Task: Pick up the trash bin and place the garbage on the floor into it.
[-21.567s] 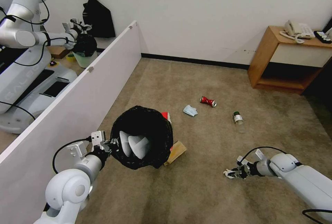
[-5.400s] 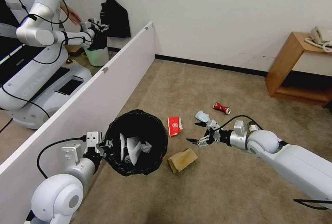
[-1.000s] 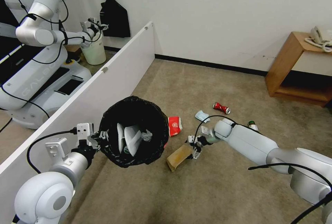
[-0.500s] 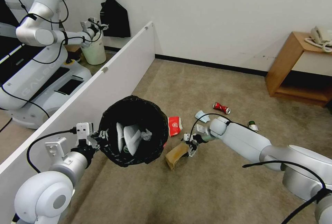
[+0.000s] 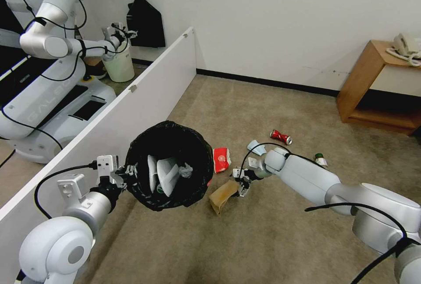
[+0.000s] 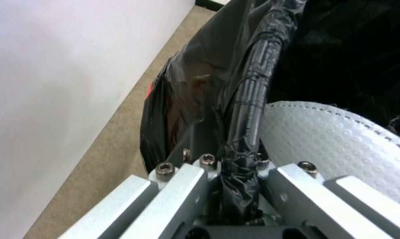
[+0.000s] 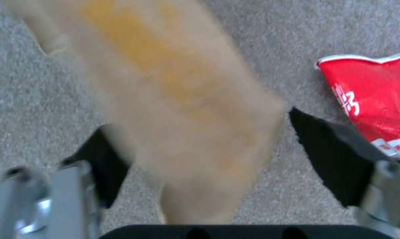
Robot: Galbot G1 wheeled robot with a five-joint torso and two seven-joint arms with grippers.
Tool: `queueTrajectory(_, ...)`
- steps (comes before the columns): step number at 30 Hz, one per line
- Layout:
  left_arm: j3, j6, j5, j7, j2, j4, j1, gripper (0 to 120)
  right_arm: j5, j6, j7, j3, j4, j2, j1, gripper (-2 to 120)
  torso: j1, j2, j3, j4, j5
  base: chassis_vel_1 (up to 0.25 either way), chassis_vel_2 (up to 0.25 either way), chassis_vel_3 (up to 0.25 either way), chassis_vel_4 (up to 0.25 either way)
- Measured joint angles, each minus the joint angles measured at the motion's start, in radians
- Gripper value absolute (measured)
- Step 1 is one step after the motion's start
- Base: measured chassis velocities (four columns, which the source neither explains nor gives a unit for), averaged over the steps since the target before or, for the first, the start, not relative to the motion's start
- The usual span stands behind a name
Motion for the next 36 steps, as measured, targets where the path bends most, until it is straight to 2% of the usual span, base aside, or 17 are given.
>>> queueTrajectory(2, -0.001, -0.001, 0.0, 0.002, 0.002, 0.002, -0.001, 0, 0.0, 0.001, 0.005, 0.002, -0.001, 0.001, 0.0, 70, 0.0, 0.0, 0.0, -0.0002, 0.0, 0.0, 0.0, 0.0, 0.0)
queueTrajectory(4, -0.001, -0.001, -0.001, 0.002, 0.002, 0.003, -0.002, 0, 0.0, 0.001, 0.006, 0.002, -0.001, 0.001, 0.0, 67, 0.0, 0.0, 0.0, -0.0002, 0.0, 0.0, 0.0, 0.0, 0.0)
queueTrajectory(6, -0.001, -0.001, -0.001, 0.003, 0.002, 0.005, -0.004, 0, 0.001, 0.002, 0.007, 0.002, -0.001, 0.002, 0.001, 55, 0.0, 0.0, 0.0, -0.0003, 0.0, 0.0, 0.0, 0.0, 0.0)
queueTrajectory(10, -0.001, -0.002, -0.001, 0.006, 0.003, 0.007, -0.005, 0, 0.001, 0.002, 0.009, 0.002, -0.004, 0.006, 0.003, 47, 0.0, 0.0, 0.0, -0.0003, -0.0001, 0.0, 0.0, 0.0, 0.0)
queueTrajectory(12, -0.002, -0.002, -0.001, 0.009, 0.007, 0.009, -0.005, 0, 0.002, 0.003, 0.011, 0.002, -0.013, 0.018, 0.003, 33, 0.0, 0.0, 0.0, -0.0001, 0.0, 0.0, 0.0, 0.0, 0.0)
queueTrajectory(13, -0.002, -0.002, -0.001, 0.009, 0.007, 0.009, -0.005, 0, 0.002, 0.003, 0.011, 0.002, -0.013, 0.018, 0.003, 33, 0.0, 0.0, 0.0, -0.0001, 0.0, 0.0, 0.0, 0.0, 0.0)
queueTrajectory(15, -0.002, -0.003, -0.002, 0.01, 0.011, 0.011, -0.006, 0, 0.002, 0.004, 0.012, 0.002, -0.015, 0.025, 0.004, 23, 0.0, 0.0, 0.0, 0.0, -0.0001, 0.0, 0.0, 0.0, 0.0)
queueTrajectory(16, -0.002, -0.003, -0.002, 0.01, 0.011, 0.011, -0.006, 0, 0.002, 0.004, 0.012, 0.002, -0.015, 0.025, 0.004, 23, 0.0, 0.0, 0.0, 0.0, -0.0001, 0.0, 0.0, 0.0, 0.0)
queueTrajectory(18, -0.002, -0.003, -0.004, 0.011, 0.014, 0.014, -0.009, 0, 0.004, 0.003, 0.016, 0.003, -0.017, 0.03, 0.004, 13, 0.0, 0.0, 0.0, -0.0001, 0.0, 0.0, 0.0, 0.0, 0.0)
queueTrajectory(19, -0.002, -0.003, -0.004, 0.011, 0.014, 0.014, -0.009, 0, 0.004, 0.003, 0.016, 0.003, -0.017, 0.03, 0.004, 13, 0.0, 0.0, 0.0, -0.0001, 0.0, 0.0, 0.0, 0.0, 0.0)
queueTrajectory(22, -0.001, -0.004, -0.004, 0.014, 0.017, 0.02, -0.013, 0, 0.005, 0.003, 0.018, 0.003, -0.021, 0.032, 0.007, 0, 0.0, 0.0, 0.0, -0.0002, -0.0001, 0.0, 0.0, 0.0, 0.0)
queueTrajectory(32, 0.006, -0.005, -0.004, 0.017, 0.025, 0.026, -0.017, 0, 0.006, 0.004, 0.024, 0.009, -0.017, 0.026, 0.007, 0, 0.0, 0.0, 0.0, -0.0002, 0.0, 0.0, 0.0, 0.0, 0.0)
queueTrajectory(36, 0.018, -0.005, -0.005, 0.017, 0.028, 0.027, -0.019, 0, 0.008, -0.006, 0.035, 0.013, 0.016, -0.002, 0.007, 0, 0.0, 0.0, 0.0, 0.0, 0.0001, 0.0, 0.0, 0.0, 0.0)
